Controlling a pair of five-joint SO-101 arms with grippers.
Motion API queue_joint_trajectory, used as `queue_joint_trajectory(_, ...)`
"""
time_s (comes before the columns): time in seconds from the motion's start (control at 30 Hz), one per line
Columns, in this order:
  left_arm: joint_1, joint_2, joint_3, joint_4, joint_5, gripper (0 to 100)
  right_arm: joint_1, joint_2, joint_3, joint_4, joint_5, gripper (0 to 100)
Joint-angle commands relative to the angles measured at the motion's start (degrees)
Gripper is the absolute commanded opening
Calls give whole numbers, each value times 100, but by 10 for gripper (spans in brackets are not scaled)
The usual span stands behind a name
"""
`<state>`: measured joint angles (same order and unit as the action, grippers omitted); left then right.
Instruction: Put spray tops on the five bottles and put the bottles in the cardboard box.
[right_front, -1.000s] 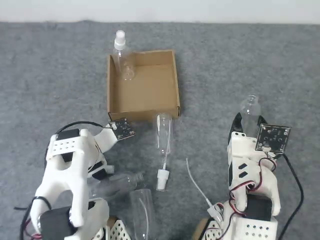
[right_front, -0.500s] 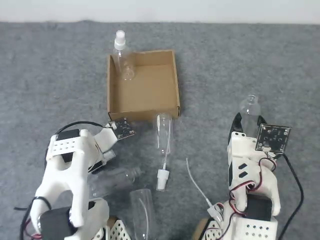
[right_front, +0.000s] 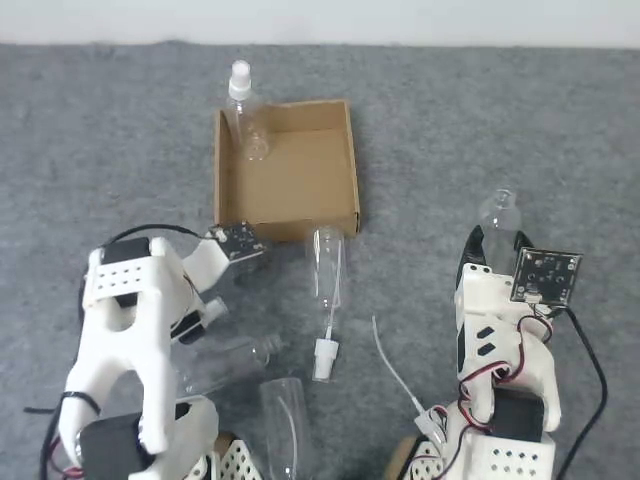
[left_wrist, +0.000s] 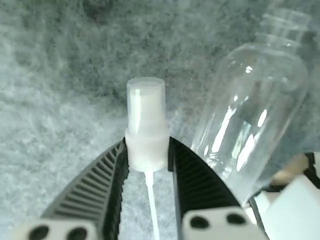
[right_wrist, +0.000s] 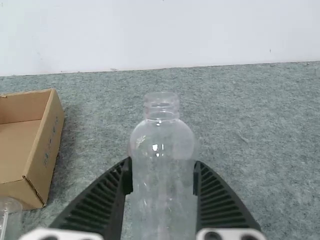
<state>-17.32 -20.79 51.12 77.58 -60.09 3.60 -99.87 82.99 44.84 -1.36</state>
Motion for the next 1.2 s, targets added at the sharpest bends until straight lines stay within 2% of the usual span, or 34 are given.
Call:
queue_joint_trajectory(0.0,9,-308,-655,501,70,11,-189,-110,18,-110,141,80)
queue_joint_trajectory(0.2,44,-466,-901,536,765,11,-259,-119,97,-154,141,80)
queue_joint_trajectory(0.37,44,-1380,-787,536,879,11,-303,-119,105,-163,141,80)
queue_joint_trajectory(0.63,53,-2444,-716,404,1653,11,-585,-119,105,-163,70,80)
queue_joint_trajectory(0.87,9,-2611,-725,448,1776,11,-822,-127,-53,-127,-976,80)
queue_joint_trajectory(1.17,53,-3138,-716,88,3525,12,-1235,-119,-26,-154,-1020,80)
